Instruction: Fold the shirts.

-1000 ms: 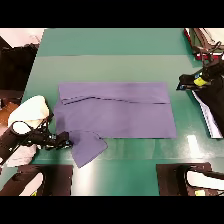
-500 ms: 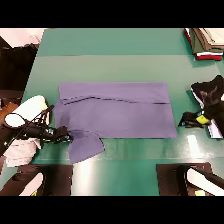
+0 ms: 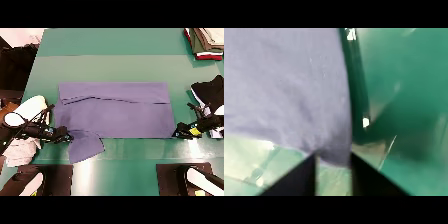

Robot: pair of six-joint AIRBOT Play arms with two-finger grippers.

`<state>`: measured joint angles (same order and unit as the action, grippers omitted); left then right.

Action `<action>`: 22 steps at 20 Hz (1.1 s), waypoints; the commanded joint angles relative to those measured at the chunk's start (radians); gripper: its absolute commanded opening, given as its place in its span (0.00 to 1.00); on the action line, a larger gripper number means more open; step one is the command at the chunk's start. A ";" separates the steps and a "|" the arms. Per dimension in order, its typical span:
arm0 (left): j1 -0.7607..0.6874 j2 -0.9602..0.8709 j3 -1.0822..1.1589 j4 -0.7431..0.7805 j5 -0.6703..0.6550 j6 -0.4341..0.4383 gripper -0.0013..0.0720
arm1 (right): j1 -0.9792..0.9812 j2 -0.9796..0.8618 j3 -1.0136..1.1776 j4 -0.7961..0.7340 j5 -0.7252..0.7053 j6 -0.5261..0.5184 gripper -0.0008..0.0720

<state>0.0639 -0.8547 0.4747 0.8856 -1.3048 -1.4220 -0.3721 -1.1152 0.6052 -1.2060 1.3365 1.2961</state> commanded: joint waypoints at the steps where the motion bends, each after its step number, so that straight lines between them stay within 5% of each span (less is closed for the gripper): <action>1: 0.000 0.001 0.001 0.000 -0.019 0.009 0.05 | 0.017 0.001 0.013 0.005 -0.023 -0.006 0.05; 7: -0.006 0.006 0.001 -0.002 -0.194 0.033 0.05 | 0.008 0.052 0.145 -0.195 0.232 -0.003 0.03; 12: -0.192 0.006 0.037 -0.040 -0.292 -0.020 0.05 | 0.008 0.221 0.149 -0.260 0.247 0.004 0.03; 22: -0.208 0.003 0.420 0.246 0.072 -0.047 0.05 | 0.009 0.279 0.150 0.023 -0.035 0.007 0.03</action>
<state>-0.1394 -0.8501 0.8360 1.0019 -1.3636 -1.4521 -0.3641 -0.8429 0.7544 -1.2850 1.4120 1.3014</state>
